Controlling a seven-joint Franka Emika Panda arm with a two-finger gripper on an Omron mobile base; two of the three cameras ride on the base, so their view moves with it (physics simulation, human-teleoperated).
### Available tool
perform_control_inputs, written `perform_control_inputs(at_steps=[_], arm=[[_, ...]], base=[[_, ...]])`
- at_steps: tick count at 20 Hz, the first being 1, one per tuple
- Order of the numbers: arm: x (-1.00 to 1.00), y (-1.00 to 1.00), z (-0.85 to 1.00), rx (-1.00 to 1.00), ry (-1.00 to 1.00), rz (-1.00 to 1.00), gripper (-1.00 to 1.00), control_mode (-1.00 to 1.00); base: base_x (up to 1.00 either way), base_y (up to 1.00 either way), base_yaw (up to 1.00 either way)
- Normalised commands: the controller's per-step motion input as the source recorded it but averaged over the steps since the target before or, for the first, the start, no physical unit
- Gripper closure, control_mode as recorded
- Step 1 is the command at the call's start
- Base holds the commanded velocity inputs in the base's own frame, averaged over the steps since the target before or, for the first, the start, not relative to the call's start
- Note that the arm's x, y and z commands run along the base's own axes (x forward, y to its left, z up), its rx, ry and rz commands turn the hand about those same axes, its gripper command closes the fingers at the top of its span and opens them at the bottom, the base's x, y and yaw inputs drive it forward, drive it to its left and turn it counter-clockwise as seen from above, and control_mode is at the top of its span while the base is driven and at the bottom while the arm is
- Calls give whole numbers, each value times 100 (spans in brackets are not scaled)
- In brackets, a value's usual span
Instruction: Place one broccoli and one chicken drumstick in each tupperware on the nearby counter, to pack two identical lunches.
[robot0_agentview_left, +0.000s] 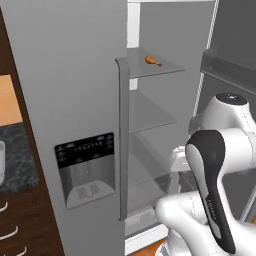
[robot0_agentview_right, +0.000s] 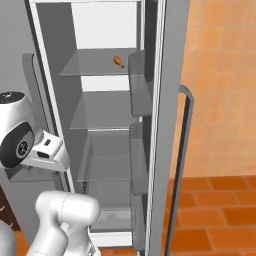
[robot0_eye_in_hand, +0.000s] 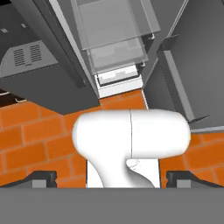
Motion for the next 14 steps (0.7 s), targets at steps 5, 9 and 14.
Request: perform_control_inputs(at_steps=[5,9,14], arm=[[0,0,0,0,0,0,-100,100],[0,0,0,0,0,0,-100,100],[0,0,0,0,0,0,-100,100]], base=[[60,-4,0],[35,-23,0],[22,-42,2]])
